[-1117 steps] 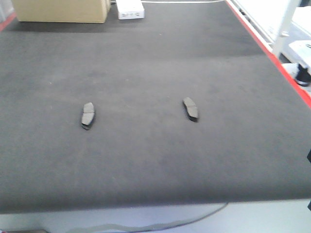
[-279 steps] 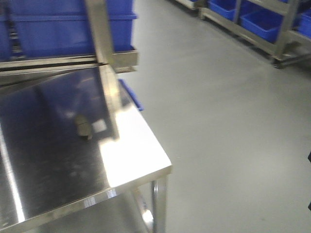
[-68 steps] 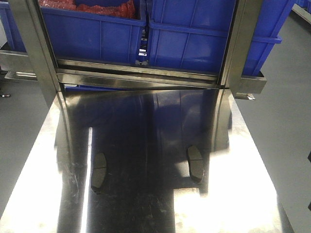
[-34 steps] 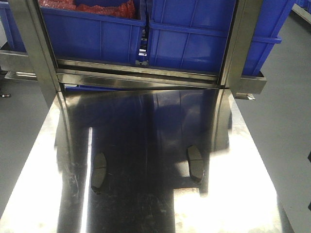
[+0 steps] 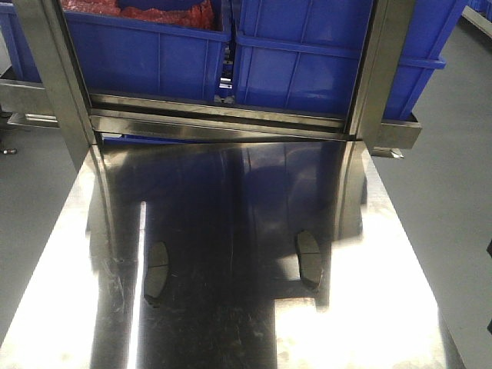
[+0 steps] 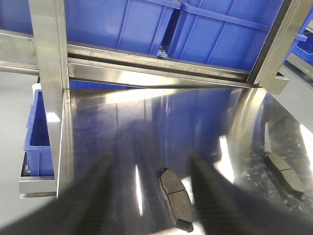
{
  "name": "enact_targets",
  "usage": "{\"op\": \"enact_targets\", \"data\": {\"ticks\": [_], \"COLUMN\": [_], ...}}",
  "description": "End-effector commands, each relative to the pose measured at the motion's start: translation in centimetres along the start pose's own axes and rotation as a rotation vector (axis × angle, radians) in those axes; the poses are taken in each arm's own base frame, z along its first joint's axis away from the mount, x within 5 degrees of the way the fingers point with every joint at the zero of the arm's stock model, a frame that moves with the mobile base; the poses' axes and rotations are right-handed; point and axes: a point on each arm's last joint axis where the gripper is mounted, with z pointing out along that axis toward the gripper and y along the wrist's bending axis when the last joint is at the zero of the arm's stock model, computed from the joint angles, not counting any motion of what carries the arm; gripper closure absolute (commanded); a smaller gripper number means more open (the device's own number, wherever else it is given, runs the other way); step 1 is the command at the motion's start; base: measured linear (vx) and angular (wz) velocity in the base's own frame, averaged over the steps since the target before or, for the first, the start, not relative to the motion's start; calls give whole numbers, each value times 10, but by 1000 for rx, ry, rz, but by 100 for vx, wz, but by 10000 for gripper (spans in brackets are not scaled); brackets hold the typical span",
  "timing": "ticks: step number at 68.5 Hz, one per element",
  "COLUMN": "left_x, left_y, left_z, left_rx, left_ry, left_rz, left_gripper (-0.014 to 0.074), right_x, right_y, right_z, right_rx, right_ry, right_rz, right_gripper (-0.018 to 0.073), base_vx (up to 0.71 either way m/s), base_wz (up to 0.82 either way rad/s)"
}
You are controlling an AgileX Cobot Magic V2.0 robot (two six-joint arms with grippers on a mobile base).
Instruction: Move and align brake pads A on conveyor
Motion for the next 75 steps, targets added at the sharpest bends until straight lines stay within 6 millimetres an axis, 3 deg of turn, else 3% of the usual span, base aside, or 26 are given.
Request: {"op": "enact_targets", "data": {"ticks": [1,5,25,42,53,64,75], "left_x": [-14,-14,-15,-41,-40,-23,10], "left_y": [-4,-4,-10,-28,-34,-49,-64], "left_z": [-3,-3,7,60,102,140,174], "left_rx": [28,28,70,163,158,177,124], "left_ry": [-91,-91,-18,136,241,309,455], "left_rz": [-1,-1,15,100,115,92,94], "left_gripper": [-66,-139,-63,-14,-14,-10,-6], "right_x": [-15,-15,-15,-15,-15,-15,-15], "right_y": [3,3,3,3,3,3,3], "right_z": [-2,-2,-2,-2,-2,-2,-2], "right_rx": [-19,-19,-19,-19,-19,-19,-19], "right_ry": [-93,-93,-93,-93,-93,-93,-93], "right_rz": [-15,-15,-15,-15,-15,-15,-15], "right_gripper": [568,568,568,568,568,568,568], "base_vx": [0,0,0,0,0,0,0], "base_wz": [0,0,0,0,0,0,0]}}
